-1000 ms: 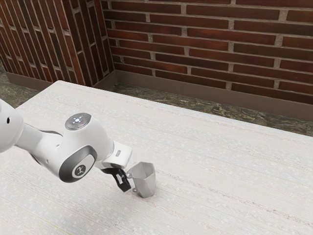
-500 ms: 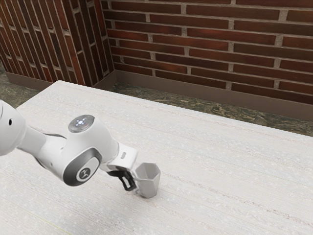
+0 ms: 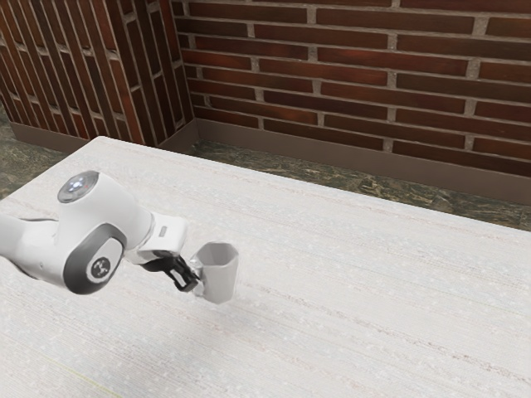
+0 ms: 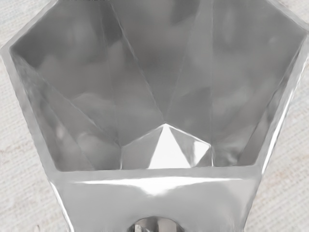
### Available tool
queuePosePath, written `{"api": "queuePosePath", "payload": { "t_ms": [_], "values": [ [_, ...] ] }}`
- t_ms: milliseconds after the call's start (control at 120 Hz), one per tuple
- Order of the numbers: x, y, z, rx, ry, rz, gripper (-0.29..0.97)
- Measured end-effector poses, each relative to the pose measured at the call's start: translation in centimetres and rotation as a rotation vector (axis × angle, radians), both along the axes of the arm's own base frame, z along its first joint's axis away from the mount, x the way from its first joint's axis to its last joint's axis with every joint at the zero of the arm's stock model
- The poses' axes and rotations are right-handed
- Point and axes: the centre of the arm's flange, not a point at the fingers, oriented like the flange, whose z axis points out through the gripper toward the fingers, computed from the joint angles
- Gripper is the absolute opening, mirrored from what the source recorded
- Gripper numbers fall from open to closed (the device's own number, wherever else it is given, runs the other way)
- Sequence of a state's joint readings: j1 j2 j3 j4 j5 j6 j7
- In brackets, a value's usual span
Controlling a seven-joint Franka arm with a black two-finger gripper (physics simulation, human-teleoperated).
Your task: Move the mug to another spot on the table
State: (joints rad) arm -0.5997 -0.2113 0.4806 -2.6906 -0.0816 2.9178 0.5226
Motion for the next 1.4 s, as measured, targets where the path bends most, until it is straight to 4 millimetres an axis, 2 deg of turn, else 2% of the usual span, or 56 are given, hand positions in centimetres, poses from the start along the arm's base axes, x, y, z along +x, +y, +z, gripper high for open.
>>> {"api": "queuePosePath", "payload": {
  "t_ms": [142,225,342,533,758,958,1100,1400],
  "values": [
    [-0.8,3.6,-0.7,0.005,0.014,0.057,-0.06],
    [-0.8,5.1,-0.8,0.016,-0.005,0.076,-0.07],
    [-0.3,6.9,-2.2,0.061,-0.045,0.108,-0.07],
    [0.4,8.7,-2.4,0.085,-0.145,0.178,-0.07],
    [1.7,11.0,-4.6,0.093,-0.154,0.347,-0.07],
    [2.8,10.0,-4.9,0.091,-0.171,0.379,-0.07],
    [3.4,10.2,-5.3,0.099,-0.173,0.394,-0.08],
    [4.8,7.6,-6.6,0.098,-0.165,0.370,-0.07]
  ]
}}
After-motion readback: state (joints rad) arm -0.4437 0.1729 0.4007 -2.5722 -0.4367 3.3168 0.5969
